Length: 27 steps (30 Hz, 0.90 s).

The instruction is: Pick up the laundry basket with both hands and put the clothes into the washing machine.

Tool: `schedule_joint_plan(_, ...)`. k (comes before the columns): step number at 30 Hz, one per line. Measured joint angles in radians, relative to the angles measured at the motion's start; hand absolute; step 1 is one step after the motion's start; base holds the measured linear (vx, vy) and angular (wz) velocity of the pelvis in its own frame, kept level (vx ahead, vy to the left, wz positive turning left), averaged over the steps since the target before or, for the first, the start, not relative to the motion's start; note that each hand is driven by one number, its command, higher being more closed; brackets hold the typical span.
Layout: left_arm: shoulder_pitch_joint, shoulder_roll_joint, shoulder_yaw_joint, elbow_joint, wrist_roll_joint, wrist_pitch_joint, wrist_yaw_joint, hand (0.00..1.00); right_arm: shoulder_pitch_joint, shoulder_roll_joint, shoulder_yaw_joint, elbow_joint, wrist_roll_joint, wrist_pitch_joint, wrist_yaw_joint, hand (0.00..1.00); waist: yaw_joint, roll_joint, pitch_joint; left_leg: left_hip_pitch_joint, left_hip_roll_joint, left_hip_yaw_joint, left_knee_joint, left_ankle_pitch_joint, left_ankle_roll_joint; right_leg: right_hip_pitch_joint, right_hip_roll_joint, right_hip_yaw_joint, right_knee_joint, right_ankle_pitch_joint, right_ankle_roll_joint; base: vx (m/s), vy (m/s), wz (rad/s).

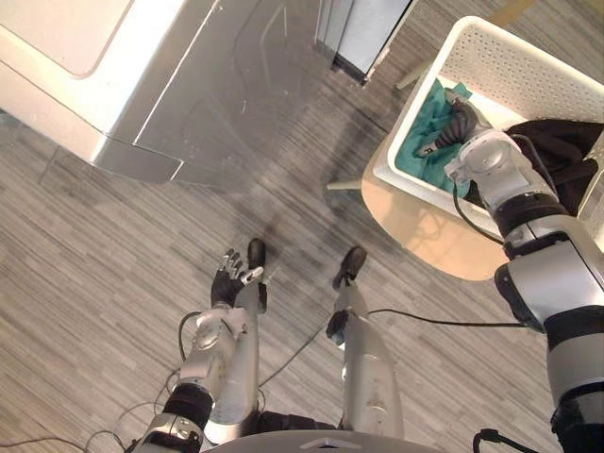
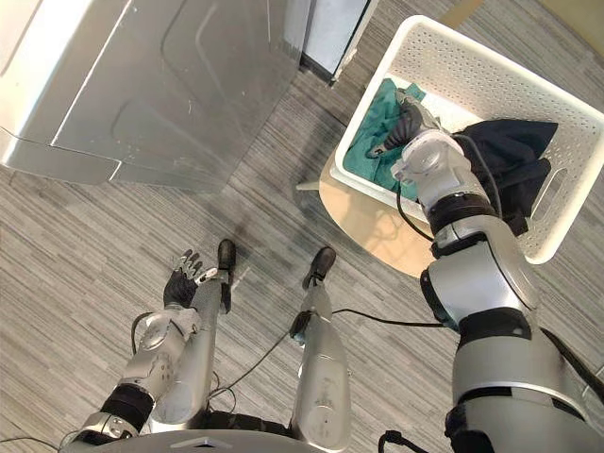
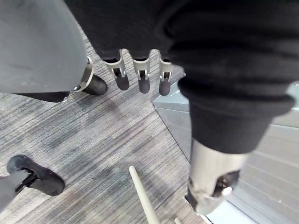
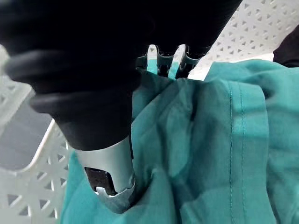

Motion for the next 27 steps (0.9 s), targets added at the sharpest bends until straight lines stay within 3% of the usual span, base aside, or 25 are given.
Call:
schedule_joint_plan(11, -0.012, -0.027, -0.051, -0.126, -0.065, -0.015, -0.008, 0.0, -0.054, -0.015, 0.094, 0.132, -0.015, 0.01, -0.016, 0.0, 0.024, 0.0, 0.0, 0.001, -0.02, -0.039, -0.172, 0.126, -0.022, -0.035, -0.015, -0.068, -0.017, 0.005, -0.009, -0.01, -0.033, 0.19)
schedule_joint_plan(12, -0.012, -0.03, -0.062, -0.131, -0.068, -0.016, -0.013, 0.0, -0.054, -0.018, 0.102, 0.134, -0.015, 0.01, -0.018, 1.0, 0.024, 0.0, 0.0, 0.01, -0.021, -0.039, -0.202, 0.143, -0.024, -0.035, -0.017, -0.074, -0.02, 0.005, -0.01, -0.01, -0.034, 0.16)
schedule_joint_plan(19, -0.01, -0.066, -0.069, -0.215, -0.108, -0.02, -0.027, 0.0, -0.051, -0.058, 0.165, 0.129, -0.025, 0.007, -0.039, 1.0, 0.024, -0.002, -0.003, 0.026, -0.009, -0.003, -0.313, 0.207, -0.029, -0.047, -0.018, -0.104, -0.039, 0.004, -0.011, -0.02, -0.02, 0.13)
schedule_joint_plan(20, -0.01, -0.069, -0.069, -0.216, -0.123, -0.02, -0.027, 0.0, -0.048, -0.058, 0.165, 0.129, -0.038, 0.008, -0.042, 1.0, 0.026, -0.018, -0.015, 0.023, -0.009, 0.004, -0.341, 0.225, -0.032, -0.065, -0.019, -0.102, -0.039, 0.006, -0.013, -0.02, -0.005, 0.06)
schedule_joint_plan(22, -0.01, -0.073, -0.067, -0.216, -0.127, -0.02, -0.027, 0.0, -0.046, -0.059, 0.165, 0.129, -0.045, 0.008, -0.042, 1.0, 0.027, -0.027, -0.02, 0.024, -0.009, 0.008, -0.358, 0.244, -0.03, -0.073, -0.019, -0.101, -0.039, 0.011, -0.015, 0.0, 0.0, 0.0)
schedule_joint_plan(27, -0.008, -0.074, -0.066, -0.244, -0.145, -0.021, -0.027, 0.0, -0.033, -0.055, 0.16, 0.128, -0.042, 0.007, -0.044, 1.0, 0.034, -0.031, -0.042, 0.021, -0.005, 0.026, -0.367, 0.248, -0.03, -0.086, -0.019, -0.093, -0.039, 0.011, -0.015, -0.02, 0.031, -0.04)
